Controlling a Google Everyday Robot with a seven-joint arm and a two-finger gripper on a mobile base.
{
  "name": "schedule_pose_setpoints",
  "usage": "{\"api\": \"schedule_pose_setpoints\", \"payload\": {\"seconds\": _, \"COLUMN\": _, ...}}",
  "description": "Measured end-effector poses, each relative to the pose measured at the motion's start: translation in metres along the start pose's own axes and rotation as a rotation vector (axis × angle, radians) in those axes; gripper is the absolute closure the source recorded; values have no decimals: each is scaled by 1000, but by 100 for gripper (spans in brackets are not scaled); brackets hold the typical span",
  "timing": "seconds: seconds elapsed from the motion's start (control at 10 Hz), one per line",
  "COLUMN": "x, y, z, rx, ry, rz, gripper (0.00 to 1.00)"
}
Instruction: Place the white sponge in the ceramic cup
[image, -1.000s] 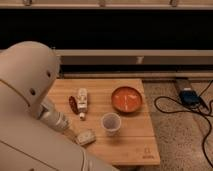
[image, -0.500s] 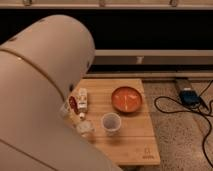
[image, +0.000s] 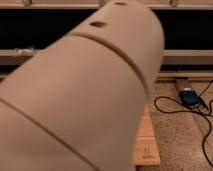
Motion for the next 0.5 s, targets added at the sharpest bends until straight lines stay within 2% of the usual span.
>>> {"api": "schedule_pose_setpoints", "payload": {"seconds": 0.2, "x": -14, "y": -26, "z": -13, "rx": -28, "ry": -21, "rz": 43, "gripper": 100}}
{"api": "schedule_pose_setpoints", "payload": {"seconds": 0.5, "x": -10, "y": -65, "z": -7, "rx": -66, "ry": -7, "rz": 110, "gripper": 100}}
